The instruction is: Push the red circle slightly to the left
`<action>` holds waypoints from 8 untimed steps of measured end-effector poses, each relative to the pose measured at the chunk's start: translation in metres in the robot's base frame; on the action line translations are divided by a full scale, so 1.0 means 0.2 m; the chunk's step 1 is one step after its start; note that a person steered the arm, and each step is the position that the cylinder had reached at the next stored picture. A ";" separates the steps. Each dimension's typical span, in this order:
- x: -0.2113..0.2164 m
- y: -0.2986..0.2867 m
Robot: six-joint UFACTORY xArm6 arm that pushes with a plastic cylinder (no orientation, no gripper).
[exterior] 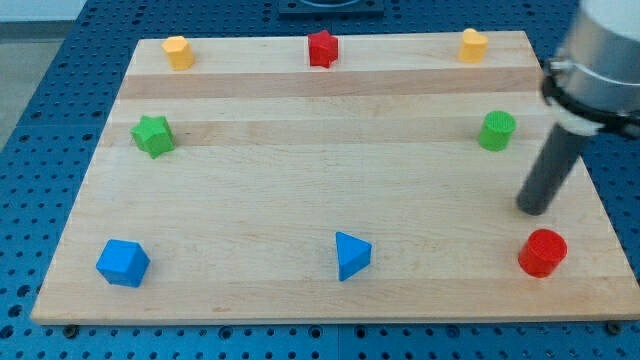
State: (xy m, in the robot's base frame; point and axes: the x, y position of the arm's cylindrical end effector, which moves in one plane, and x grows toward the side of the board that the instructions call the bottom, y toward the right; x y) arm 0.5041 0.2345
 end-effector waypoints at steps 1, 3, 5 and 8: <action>0.00 0.20; 0.30 0.25; 0.35 0.03; 0.35 -0.18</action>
State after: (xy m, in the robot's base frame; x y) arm 0.5738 0.1976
